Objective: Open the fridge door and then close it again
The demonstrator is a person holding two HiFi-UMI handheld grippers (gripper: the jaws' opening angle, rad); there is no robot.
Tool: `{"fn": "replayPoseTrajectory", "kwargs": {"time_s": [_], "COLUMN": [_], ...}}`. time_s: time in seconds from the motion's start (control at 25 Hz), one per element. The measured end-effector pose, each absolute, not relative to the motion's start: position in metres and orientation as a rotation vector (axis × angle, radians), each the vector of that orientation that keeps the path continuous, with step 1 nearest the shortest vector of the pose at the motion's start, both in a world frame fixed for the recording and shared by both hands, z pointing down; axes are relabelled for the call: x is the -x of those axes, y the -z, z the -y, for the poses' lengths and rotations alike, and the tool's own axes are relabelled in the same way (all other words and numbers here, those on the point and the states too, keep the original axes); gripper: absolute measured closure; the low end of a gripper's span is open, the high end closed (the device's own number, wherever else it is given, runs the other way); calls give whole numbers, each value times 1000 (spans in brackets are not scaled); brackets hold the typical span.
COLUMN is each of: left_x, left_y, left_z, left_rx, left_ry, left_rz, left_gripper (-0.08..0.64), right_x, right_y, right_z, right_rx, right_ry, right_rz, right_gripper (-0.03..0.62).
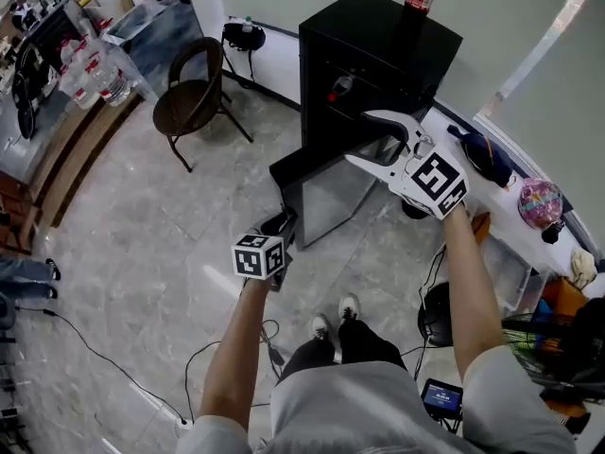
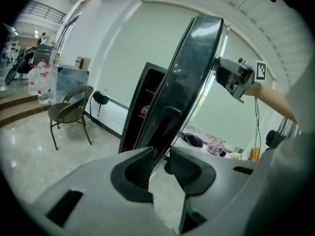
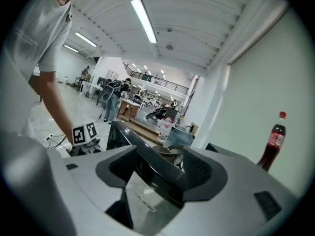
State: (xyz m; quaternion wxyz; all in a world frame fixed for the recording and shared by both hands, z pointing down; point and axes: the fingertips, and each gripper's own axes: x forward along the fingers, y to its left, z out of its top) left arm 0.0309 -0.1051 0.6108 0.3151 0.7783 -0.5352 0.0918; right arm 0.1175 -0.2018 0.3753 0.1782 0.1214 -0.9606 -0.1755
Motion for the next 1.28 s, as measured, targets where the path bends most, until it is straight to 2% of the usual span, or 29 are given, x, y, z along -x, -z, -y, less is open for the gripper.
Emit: {"fn": "replayPoseTrajectory", "kwargs": {"time_s": [0.52, 0.76, 1.28], "left_x": [-98, -148, -248], "left_y": [-613, -611, -613], "left_z": [51, 20, -10], "left_rx": [-2035, -2085, -2215], "left_ry": [-202, -139, -111], "left_rz": [1434, 1365, 1306], "left_gripper": [488, 500, 512], "right_x": [-213, -238, -302], "right_y": [-393, -407, -408], "right_z": [137, 83, 25], "right_rx": [-681, -675, -772], "right_ry": [272, 126, 52], "right_rz": [2811, 2859, 2894], "right_gripper": [301, 290, 285]}}
